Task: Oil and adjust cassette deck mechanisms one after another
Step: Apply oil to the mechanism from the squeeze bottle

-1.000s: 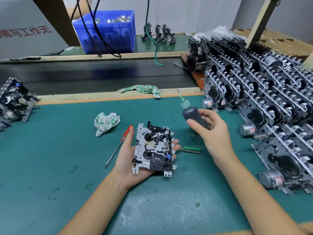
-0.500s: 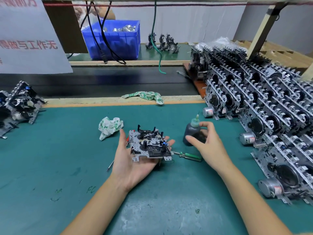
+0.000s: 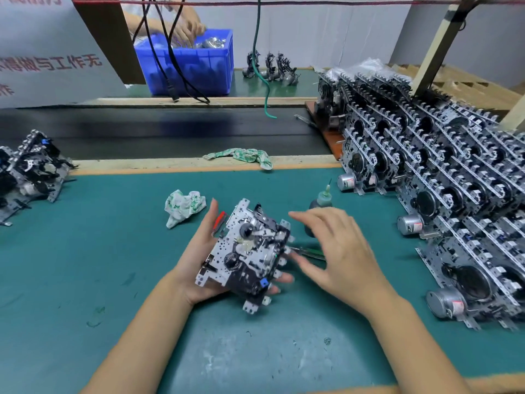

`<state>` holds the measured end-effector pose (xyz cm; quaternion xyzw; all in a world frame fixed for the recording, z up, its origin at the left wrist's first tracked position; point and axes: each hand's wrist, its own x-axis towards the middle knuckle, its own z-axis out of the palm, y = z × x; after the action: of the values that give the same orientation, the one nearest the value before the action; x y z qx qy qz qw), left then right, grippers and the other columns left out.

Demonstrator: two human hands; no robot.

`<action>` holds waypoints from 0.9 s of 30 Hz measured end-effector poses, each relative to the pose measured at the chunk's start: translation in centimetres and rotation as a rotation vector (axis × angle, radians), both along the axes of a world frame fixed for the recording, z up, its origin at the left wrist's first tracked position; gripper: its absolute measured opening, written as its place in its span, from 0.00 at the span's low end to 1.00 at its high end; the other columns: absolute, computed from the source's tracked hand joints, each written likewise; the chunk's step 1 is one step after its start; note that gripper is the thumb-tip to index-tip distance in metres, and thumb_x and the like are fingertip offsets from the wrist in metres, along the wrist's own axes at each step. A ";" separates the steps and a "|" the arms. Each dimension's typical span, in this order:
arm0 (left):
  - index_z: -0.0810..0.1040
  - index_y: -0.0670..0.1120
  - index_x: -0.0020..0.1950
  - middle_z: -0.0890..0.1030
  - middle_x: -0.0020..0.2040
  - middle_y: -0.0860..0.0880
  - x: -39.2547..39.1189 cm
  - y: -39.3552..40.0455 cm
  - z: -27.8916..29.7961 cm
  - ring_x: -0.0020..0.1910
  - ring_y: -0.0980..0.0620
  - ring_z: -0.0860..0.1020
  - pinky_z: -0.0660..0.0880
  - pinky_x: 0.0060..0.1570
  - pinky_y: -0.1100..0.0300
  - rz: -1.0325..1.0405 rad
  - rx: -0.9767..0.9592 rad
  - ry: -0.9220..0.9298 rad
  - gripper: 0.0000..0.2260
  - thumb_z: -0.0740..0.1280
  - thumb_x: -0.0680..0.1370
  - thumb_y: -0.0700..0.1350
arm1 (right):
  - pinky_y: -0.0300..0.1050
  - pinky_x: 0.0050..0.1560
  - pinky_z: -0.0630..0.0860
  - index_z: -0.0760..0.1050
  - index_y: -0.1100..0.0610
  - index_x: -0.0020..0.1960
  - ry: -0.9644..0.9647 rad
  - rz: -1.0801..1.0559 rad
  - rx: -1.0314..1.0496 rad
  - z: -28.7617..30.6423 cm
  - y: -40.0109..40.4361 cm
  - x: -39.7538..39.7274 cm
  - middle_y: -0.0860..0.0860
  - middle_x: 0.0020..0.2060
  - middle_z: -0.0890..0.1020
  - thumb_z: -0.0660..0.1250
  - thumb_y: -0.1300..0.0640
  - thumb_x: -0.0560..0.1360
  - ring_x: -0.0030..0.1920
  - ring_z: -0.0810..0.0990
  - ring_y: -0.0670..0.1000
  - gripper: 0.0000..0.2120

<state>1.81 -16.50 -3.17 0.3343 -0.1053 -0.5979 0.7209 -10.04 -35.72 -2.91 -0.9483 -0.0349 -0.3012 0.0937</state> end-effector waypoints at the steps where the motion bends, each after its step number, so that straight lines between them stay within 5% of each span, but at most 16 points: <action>1: 0.78 0.44 0.64 0.77 0.62 0.36 0.0 0.1 0.0 0.58 0.35 0.78 0.75 0.56 0.40 -0.033 0.041 -0.019 0.38 0.71 0.64 0.69 | 0.46 0.58 0.69 0.75 0.57 0.63 0.051 0.006 -0.019 -0.2 0.0 -0.3 0.53 0.53 0.78 0.75 0.49 0.68 0.56 0.72 0.51 0.27; 4: 0.85 0.52 0.52 0.83 0.54 0.45 0.0 0.4 0.5 0.53 0.46 0.82 0.78 0.52 0.53 -0.058 0.227 -0.078 0.28 0.59 0.70 0.71 | 0.47 0.58 0.69 0.77 0.57 0.60 0.118 0.023 -0.057 -0.8 0.5 -1.2 0.52 0.52 0.79 0.75 0.42 0.64 0.57 0.72 0.51 0.30; 6: 0.82 0.42 0.57 0.82 0.54 0.38 0.0 0.8 0.8 0.50 0.42 0.82 0.79 0.49 0.54 -0.162 0.176 0.025 0.32 0.57 0.75 0.67 | 0.46 0.54 0.73 0.79 0.57 0.55 0.144 0.045 -0.079 -1.0 0.9 -1.7 0.50 0.49 0.80 0.74 0.40 0.63 0.53 0.75 0.51 0.28; 8: 0.80 0.38 0.59 0.83 0.46 0.36 0.3 0.7 0.4 0.42 0.41 0.83 0.80 0.42 0.54 -0.189 0.194 0.060 0.36 0.65 0.70 0.68 | 0.45 0.51 0.74 0.80 0.56 0.51 0.161 0.053 -0.093 -0.9 1.1 -1.8 0.48 0.45 0.80 0.71 0.38 0.63 0.49 0.78 0.52 0.26; 10: 0.84 0.45 0.49 0.83 0.38 0.42 0.7 0.7 -0.5 0.37 0.46 0.82 0.78 0.42 0.57 -0.082 0.299 -0.172 0.35 0.67 0.60 0.74 | 0.42 0.50 0.70 0.79 0.55 0.46 0.172 0.035 -0.096 -0.8 0.8 -1.9 0.47 0.41 0.79 0.66 0.34 0.65 0.46 0.78 0.51 0.25; 13: 0.84 0.39 0.52 0.83 0.51 0.40 1.2 1.3 -0.3 0.52 0.44 0.81 0.77 0.54 0.53 -0.090 0.284 -0.247 0.42 0.58 0.64 0.76 | 0.42 0.45 0.65 0.76 0.55 0.37 0.168 0.000 -0.096 -1.0 0.4 -2.2 0.47 0.36 0.75 0.61 0.30 0.65 0.42 0.73 0.51 0.27; 16: 0.82 0.41 0.56 0.81 0.57 0.40 0.9 1.3 0.4 0.55 0.45 0.81 0.79 0.50 0.55 0.032 0.318 -0.356 0.34 0.60 0.69 0.69 | 0.42 0.41 0.62 0.72 0.55 0.33 0.160 -0.031 -0.077 -1.3 0.3 -2.3 0.46 0.33 0.71 0.60 0.28 0.64 0.39 0.66 0.48 0.28; 18: 0.84 0.44 0.46 0.85 0.46 0.43 0.2 0.8 1.0 0.42 0.48 0.83 0.80 0.40 0.57 0.163 0.454 -0.587 0.28 0.65 0.65 0.67 | 0.41 0.40 0.60 0.71 0.54 0.32 0.173 -0.054 -0.044 -1.3 0.3 -2.2 0.43 0.32 0.68 0.60 0.28 0.64 0.39 0.65 0.47 0.28; 21: 0.74 0.45 0.30 0.78 0.25 0.48 -2.1 1.1 1.1 0.27 0.49 0.77 0.72 0.29 0.58 0.319 0.905 -1.287 0.32 0.55 0.65 0.75 | 0.41 0.40 0.59 0.72 0.52 0.34 0.194 -0.077 -0.040 -1.4 0.4 -2.5 0.42 0.32 0.67 0.59 0.27 0.64 0.37 0.68 0.48 0.27; 23: 0.69 0.45 0.29 0.72 0.23 0.48 -4.0 1.9 1.0 0.28 0.49 0.73 0.64 0.28 0.58 0.293 1.141 -1.681 0.37 0.43 0.63 0.78 | 0.42 0.39 0.60 0.72 0.53 0.34 0.194 -0.081 -0.068 -1.4 0.5 -2.8 0.44 0.31 0.71 0.58 0.28 0.65 0.35 0.71 0.50 0.27; 27: 0.64 0.54 0.37 0.79 0.33 0.52 -7.2 2.9 -0.2 0.38 0.52 0.80 0.62 0.31 0.57 0.156 1.254 -2.004 0.37 0.33 0.57 0.82 | 0.41 0.35 0.68 0.73 0.54 0.35 0.206 -0.088 -0.124 -0.9 0.9 -3.2 0.45 0.30 0.75 0.56 0.30 0.68 0.32 0.76 0.49 0.27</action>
<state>-5.35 -13.57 -3.37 0.9543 -0.2911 0.0292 0.0617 -13.20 -34.84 -3.86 -0.9788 -0.0019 -0.2032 0.0248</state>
